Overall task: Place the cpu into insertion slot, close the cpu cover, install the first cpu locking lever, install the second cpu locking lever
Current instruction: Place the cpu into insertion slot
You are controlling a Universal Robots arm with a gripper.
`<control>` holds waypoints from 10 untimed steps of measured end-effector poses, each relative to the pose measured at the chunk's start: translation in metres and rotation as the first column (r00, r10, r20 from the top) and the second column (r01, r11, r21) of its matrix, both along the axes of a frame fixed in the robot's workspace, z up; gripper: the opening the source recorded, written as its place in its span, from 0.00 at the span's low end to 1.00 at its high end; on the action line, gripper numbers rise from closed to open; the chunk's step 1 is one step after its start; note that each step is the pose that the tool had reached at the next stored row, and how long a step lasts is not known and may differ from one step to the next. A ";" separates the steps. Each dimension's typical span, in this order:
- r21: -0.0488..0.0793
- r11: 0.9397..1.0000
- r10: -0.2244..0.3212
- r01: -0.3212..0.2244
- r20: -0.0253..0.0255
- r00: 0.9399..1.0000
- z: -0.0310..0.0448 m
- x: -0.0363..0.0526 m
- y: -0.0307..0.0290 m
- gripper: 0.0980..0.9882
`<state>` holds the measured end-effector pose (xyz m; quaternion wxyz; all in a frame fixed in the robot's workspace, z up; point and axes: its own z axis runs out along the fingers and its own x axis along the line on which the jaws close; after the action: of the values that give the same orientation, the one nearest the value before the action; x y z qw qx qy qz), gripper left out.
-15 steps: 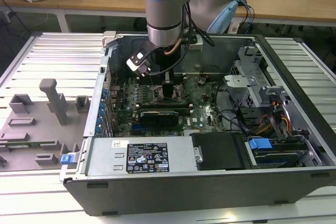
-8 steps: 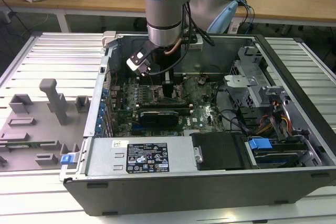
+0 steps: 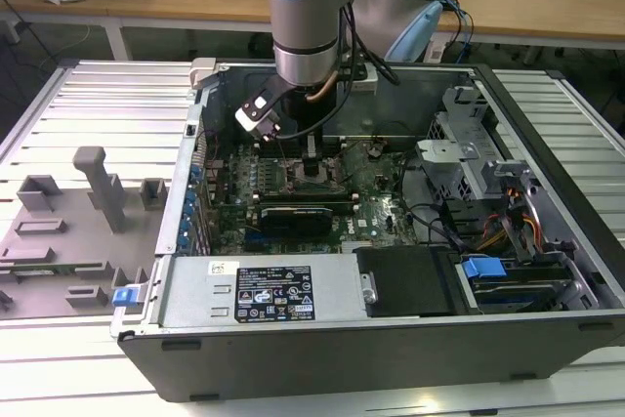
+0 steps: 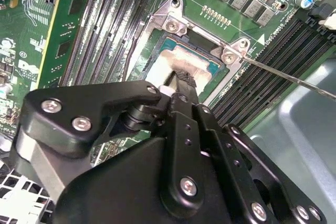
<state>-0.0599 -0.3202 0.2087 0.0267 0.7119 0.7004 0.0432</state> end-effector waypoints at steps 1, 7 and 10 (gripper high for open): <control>0.000 1.000 0.000 0.000 0.000 1.000 0.0001 0.0000 0.0000 0.01; 0.000 1.000 0.000 0.000 -0.036 0.999 0.0003 0.0008 0.0000 0.01; 0.000 1.000 0.000 0.000 -0.036 0.999 0.0001 0.0050 0.0000 0.01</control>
<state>-0.0549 -0.3202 0.2088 0.0140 0.7126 0.7008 0.0302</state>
